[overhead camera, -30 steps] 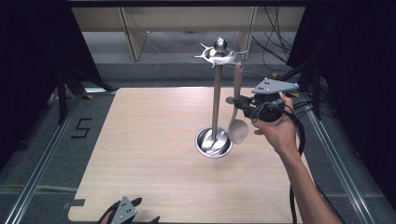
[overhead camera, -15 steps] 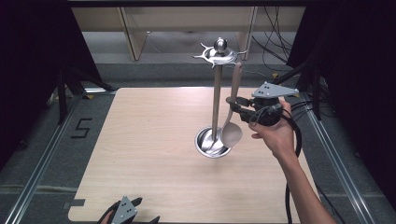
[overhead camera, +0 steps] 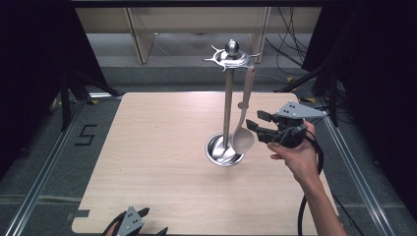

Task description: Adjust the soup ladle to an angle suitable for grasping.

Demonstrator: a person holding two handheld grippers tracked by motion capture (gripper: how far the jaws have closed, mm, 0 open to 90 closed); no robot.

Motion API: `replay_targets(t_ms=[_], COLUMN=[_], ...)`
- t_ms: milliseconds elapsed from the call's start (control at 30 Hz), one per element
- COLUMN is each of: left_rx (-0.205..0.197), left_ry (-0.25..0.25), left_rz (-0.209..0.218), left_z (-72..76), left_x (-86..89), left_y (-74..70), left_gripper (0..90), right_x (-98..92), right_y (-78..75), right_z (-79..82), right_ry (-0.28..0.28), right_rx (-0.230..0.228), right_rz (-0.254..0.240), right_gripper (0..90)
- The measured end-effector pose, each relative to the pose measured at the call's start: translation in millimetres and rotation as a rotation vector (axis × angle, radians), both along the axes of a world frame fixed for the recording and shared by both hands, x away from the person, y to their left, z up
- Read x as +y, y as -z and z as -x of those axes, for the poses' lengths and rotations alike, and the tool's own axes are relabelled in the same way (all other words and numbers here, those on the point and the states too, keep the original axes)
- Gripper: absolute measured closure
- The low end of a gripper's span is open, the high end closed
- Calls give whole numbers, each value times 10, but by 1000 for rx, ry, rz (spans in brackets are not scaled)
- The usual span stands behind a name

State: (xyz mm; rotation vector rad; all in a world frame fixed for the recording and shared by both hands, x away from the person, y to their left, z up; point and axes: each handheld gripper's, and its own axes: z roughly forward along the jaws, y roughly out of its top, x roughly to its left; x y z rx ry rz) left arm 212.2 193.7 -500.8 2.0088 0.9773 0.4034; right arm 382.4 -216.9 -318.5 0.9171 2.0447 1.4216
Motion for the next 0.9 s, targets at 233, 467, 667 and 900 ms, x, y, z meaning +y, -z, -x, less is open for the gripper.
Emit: replay_targets(t_ms=[233,467,667,900], left_rx=[3,-8,-1,-11], left_ry=[-6,6,-8,11], left_rz=[19,14,25,6], left_z=[4,-2,-1,-13], left_x=[-9,-5,-9,-8], left_y=[2,-1,-1,-31], left_gripper=[151,151,151,151], right_x=[-136,-256,-359,-506], right_y=[113,331,462,658], right_z=[104,231,271,312], right_ry=[9,24,34,47], right_rx=[-26,-11,22,64], right_rz=[3,-38,-21,-13], right_gripper=[437,421,407,390])
